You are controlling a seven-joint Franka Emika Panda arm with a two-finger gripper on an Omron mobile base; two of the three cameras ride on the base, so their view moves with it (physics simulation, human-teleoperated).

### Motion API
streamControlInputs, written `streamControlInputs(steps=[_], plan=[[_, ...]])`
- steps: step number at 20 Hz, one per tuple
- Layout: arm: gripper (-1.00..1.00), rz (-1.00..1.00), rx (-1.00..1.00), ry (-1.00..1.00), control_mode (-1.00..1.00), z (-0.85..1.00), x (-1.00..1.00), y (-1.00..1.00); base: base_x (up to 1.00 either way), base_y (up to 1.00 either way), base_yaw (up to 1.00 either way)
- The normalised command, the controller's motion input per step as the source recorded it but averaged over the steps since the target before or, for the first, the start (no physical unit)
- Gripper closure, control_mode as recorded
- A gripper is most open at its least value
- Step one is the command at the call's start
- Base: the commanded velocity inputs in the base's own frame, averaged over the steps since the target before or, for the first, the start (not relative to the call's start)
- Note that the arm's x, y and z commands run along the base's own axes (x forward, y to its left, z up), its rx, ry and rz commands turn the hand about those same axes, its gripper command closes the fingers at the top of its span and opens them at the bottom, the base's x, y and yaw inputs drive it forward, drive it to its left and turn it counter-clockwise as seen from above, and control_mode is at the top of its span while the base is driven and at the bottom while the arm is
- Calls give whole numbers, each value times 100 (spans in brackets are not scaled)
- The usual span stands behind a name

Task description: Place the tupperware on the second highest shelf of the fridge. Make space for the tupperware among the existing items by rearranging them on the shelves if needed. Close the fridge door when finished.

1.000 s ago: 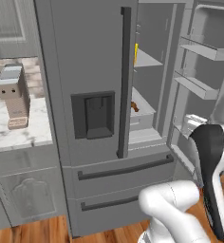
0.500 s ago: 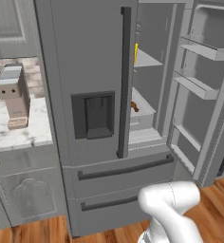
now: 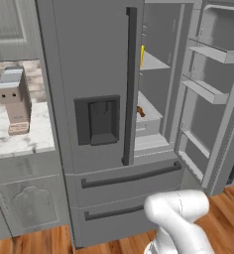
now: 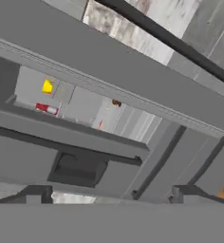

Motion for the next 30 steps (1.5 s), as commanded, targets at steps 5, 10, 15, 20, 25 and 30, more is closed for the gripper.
streamControlInputs(steps=[5,10,15,20,25,30], plan=[[-100,0,28,-1,-100,-2,26,-95,0,0,0],[-100,0,30,1,-100,-23,82,-76,0,0,0],[-100,4,26,6,-100,-49,100,-50,0,0,0],[-100,7,23,7,-100,-48,98,-39,0,0,0],[-100,9,19,5,-100,-22,82,-40,0,0,0],[-100,10,19,0,-100,-7,64,-50,0,0,0]])
